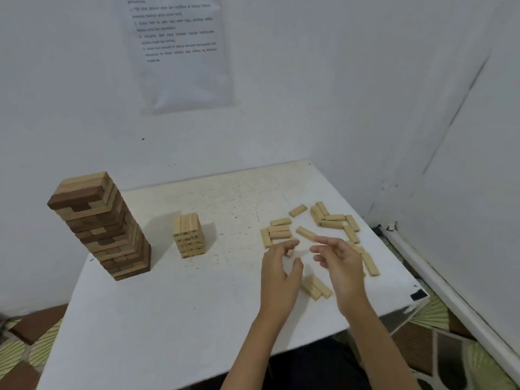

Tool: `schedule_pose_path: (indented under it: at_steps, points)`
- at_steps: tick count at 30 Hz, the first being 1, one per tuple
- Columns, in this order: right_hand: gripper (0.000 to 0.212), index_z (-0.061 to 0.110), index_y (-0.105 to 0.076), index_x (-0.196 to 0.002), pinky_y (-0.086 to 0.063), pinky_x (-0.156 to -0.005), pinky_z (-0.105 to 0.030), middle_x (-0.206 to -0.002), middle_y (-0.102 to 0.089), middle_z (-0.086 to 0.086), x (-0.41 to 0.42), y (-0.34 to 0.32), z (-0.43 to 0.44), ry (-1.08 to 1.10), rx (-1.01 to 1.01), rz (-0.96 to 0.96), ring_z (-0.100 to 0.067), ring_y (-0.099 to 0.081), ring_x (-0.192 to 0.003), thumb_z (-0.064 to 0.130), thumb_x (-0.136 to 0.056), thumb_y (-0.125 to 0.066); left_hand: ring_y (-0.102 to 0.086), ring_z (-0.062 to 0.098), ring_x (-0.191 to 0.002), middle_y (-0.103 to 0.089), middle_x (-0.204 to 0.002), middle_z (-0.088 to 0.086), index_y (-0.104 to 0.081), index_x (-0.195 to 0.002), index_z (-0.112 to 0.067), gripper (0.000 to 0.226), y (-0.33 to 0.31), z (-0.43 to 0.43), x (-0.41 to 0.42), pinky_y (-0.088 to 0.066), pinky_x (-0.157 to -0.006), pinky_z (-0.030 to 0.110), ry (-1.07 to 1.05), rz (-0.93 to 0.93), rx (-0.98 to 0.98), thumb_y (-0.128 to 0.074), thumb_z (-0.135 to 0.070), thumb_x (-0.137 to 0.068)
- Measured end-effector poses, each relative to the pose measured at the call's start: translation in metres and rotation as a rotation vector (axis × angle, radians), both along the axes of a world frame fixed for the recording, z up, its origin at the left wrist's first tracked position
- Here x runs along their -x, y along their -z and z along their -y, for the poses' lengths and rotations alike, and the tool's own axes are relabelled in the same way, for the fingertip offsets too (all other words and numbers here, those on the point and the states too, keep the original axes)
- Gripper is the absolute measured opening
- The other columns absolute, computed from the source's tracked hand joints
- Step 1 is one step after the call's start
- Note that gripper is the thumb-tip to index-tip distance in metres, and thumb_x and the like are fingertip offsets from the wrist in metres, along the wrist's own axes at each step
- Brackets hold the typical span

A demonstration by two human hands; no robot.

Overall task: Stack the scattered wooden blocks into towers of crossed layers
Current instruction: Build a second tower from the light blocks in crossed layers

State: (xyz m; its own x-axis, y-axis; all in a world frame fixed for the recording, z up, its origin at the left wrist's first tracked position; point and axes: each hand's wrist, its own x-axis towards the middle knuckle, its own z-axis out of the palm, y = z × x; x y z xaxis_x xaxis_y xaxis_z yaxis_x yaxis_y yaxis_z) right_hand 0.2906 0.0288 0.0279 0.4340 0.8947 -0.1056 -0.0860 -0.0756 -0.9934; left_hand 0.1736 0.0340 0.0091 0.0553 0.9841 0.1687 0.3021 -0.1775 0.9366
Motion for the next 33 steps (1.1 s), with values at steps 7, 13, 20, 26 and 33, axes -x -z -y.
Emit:
schedule_pose_path:
  at_steps: [7,13,20,26,33]
  points:
    - [0.02,0.02,-0.066,-0.104,-0.04,-0.068,-0.012,-0.104,-0.059,-0.008,-0.05,0.028,0.027,-0.06,0.159,0.506,-0.01,-0.052,-0.081,0.012,-0.086,-0.07,-0.042,0.011,-0.118,-0.051,-0.124,-0.011,-0.048,-0.131,-0.028,0.053,0.024,0.013,-0.019,-0.035,-0.098,0.026,0.015,-0.361,0.093,-0.069,-0.039,-0.084]
    - [0.035,0.006,-0.065,-0.11,-0.035,-0.071,-0.024,-0.096,-0.056,-0.012,-0.043,0.047,0.029,0.008,0.315,0.555,-0.016,-0.051,-0.08,0.017,-0.08,-0.077,-0.044,0.013,-0.109,-0.053,-0.114,-0.009,-0.055,-0.123,-0.028,0.05,0.031,0.017,-0.025,-0.035,-0.092,0.025,-0.013,-0.348,0.083,-0.077,-0.026,-0.079]
    - [0.025,0.011,-0.061,-0.103,-0.039,-0.062,-0.021,-0.092,-0.062,-0.01,-0.033,0.045,0.03,0.057,0.252,0.572,-0.017,-0.057,-0.077,0.012,-0.08,-0.071,-0.053,-0.002,-0.096,-0.049,-0.11,-0.012,-0.057,-0.116,-0.032,0.05,0.03,0.023,-0.023,-0.044,-0.077,0.007,-0.004,0.03,0.053,-0.07,0.001,-0.082]
    - [0.01,0.014,-0.063,-0.093,-0.043,-0.061,-0.013,-0.087,-0.061,-0.009,-0.048,0.029,0.021,0.006,0.196,0.416,-0.014,-0.054,-0.072,0.013,-0.084,-0.067,-0.062,0.006,-0.094,-0.068,-0.104,-0.011,-0.067,-0.102,-0.023,0.021,0.026,0.012,-0.022,-0.046,-0.077,0.009,-0.061,0.167,0.132,-0.069,-0.009,-0.087]
    - [0.015,0.008,-0.044,-0.068,-0.034,-0.066,-0.033,-0.079,-0.047,-0.015,-0.071,0.017,-0.014,0.03,0.156,0.197,-0.023,-0.044,-0.074,0.021,-0.074,-0.041,-0.064,0.003,-0.084,-0.068,-0.089,-0.005,-0.059,-0.114,-0.028,0.022,0.014,-0.007,-0.031,-0.048,-0.08,0.015,0.053,0.317,0.196,-0.048,-0.014,-0.1]
